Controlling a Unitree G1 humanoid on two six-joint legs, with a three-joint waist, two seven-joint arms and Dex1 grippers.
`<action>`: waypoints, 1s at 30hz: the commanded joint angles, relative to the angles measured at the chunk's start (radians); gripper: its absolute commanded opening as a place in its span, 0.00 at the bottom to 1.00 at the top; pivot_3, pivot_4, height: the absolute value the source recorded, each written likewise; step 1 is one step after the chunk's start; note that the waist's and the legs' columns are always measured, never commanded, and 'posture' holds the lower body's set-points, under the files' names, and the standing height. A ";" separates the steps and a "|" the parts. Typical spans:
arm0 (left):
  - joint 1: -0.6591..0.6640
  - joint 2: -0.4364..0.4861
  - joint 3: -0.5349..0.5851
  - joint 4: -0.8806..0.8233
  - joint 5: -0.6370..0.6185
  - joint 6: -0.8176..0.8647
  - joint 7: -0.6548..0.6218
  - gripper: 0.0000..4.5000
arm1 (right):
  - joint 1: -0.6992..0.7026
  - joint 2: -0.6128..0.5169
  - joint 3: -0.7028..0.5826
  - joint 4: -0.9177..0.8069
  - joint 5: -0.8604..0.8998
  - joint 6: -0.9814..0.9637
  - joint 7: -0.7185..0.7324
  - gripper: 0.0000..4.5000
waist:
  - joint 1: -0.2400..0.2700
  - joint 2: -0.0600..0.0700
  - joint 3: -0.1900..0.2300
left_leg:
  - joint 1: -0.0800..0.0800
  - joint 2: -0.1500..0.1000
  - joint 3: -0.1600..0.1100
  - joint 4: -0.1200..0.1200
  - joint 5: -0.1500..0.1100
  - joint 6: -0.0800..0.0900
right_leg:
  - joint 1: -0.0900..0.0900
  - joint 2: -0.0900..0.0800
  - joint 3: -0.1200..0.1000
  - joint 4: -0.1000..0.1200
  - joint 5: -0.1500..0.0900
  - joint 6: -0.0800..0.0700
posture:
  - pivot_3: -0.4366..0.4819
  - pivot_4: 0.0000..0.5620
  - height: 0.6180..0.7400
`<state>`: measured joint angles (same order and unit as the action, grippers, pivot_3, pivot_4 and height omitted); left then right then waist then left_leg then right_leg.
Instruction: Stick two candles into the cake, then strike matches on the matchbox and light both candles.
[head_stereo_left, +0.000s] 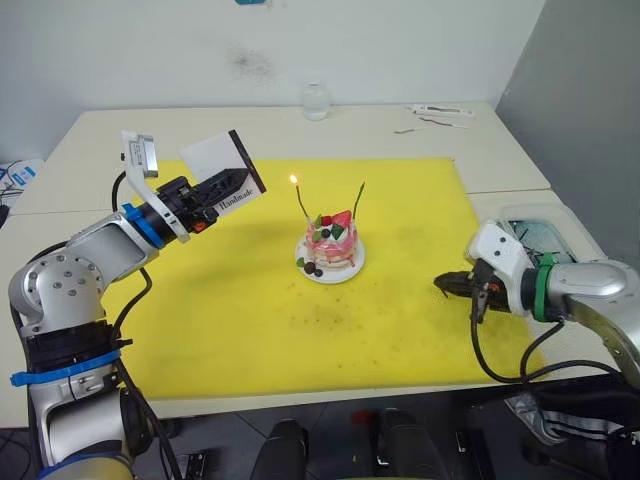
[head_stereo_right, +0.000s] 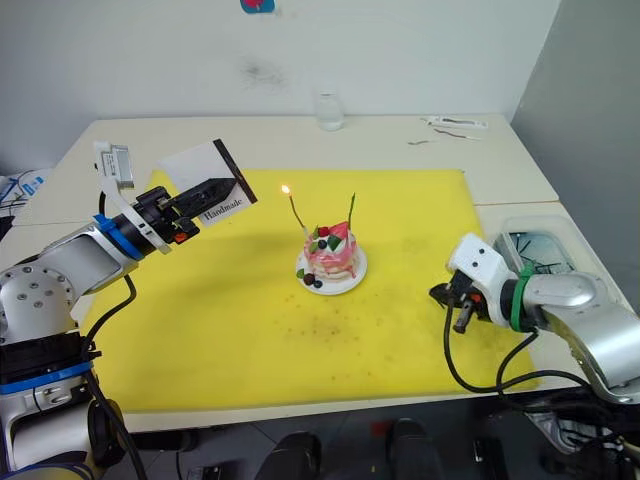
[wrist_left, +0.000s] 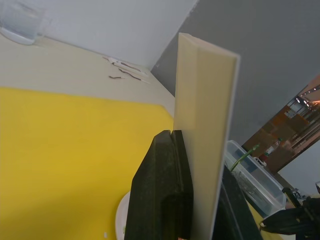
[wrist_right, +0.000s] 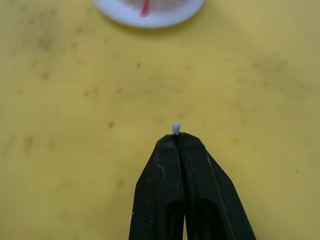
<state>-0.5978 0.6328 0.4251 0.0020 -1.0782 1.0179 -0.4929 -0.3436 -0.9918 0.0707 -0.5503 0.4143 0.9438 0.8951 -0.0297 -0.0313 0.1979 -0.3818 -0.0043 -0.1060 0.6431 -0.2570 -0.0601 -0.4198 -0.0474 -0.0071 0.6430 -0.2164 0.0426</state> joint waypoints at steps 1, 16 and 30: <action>-0.018 0.004 0.012 -0.036 -0.016 -0.004 -0.003 0.00 | -0.003 -0.002 0.034 -0.019 -0.010 -0.037 0.014 0.01 | 0.000 0.000 0.000 | 0.000 0.000 0.000 0.000 0.000 0.000 | 0.000 0.000 0.000 0.000 0.000 0.000 | 0.48 0.27 1.00; -0.031 0.006 0.002 -0.037 -0.012 0.006 0.001 0.00 | 0.158 0.279 -0.035 0.171 -0.064 -0.370 -0.104 0.73 | 0.002 0.000 0.000 | 0.000 0.000 0.000 0.001 0.000 0.000 | 0.000 0.000 0.000 0.001 0.000 0.000 | 0.48 0.27 1.00; -0.044 0.009 -0.014 -0.011 0.003 0.014 -0.030 0.00 | 0.270 0.432 -0.055 0.346 -0.088 -0.730 -0.042 0.96 | -0.001 0.000 0.000 | 0.002 0.000 0.001 0.002 0.000 0.000 | 0.001 0.000 0.001 0.003 0.001 0.000 | 0.48 0.27 1.00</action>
<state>-0.6210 0.6283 0.4062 0.0019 -1.0767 1.0394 -0.5057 -0.0524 -0.5638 0.0220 -0.1926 0.3308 0.2444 0.8414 -0.0308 -0.0314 0.1977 -0.3793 -0.0039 -0.1055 0.6447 -0.2568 -0.0604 -0.4188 -0.0466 -0.0058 0.6457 -0.2157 0.0430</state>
